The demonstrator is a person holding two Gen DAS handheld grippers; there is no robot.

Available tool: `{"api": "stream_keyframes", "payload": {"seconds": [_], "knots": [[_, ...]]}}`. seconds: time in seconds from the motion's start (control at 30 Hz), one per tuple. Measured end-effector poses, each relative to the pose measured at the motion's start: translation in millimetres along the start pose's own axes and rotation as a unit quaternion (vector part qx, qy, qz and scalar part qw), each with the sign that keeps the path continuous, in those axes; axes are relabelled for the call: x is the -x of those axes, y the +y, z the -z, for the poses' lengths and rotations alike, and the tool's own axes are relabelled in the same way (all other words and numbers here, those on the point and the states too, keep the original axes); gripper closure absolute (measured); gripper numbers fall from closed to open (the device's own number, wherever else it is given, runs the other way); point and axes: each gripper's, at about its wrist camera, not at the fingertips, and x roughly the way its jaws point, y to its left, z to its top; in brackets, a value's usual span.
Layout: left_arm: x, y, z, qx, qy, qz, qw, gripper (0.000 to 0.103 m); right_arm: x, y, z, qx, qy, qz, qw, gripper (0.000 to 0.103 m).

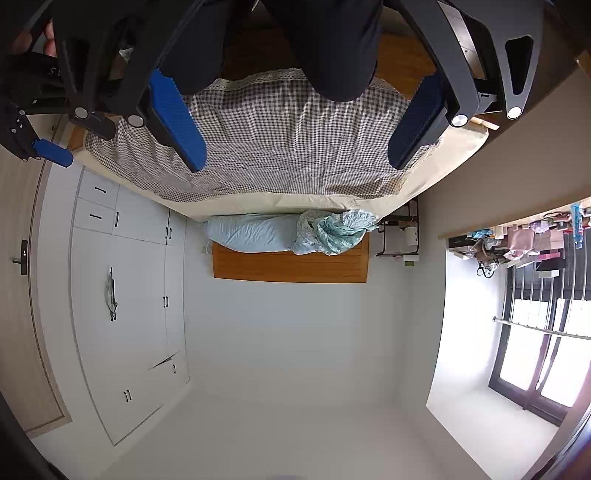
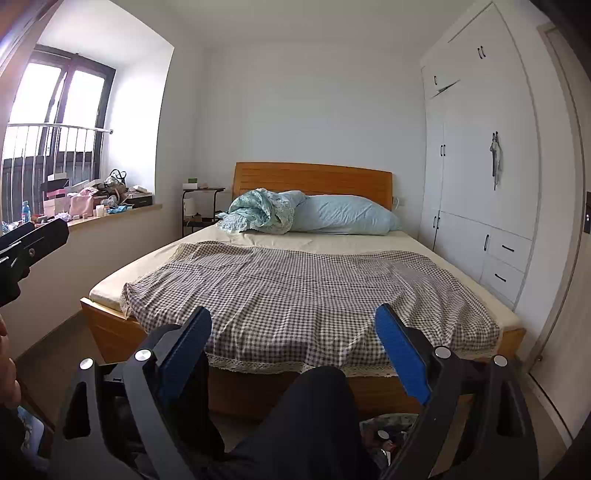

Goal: Collect trash

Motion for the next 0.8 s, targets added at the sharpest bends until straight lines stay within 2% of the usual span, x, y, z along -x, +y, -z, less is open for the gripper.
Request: {"api": "stream_keyframes", "payload": {"seconds": [0.5, 0.8], "knots": [[-5.6, 4.0, -0.3, -0.002, 0.002, 0.005, 1.0, 0.008, -2.2, -1.3, -0.3, 0.0, 0.013, -0.007, 1.0, 0.017], [-5.8, 4.0, 0.2, -0.003, -0.001, 0.008, 1.0, 0.008, 0.2, -2.1, 0.8, 0.002, 0.005, -0.001, 1.0, 0.017]]}}
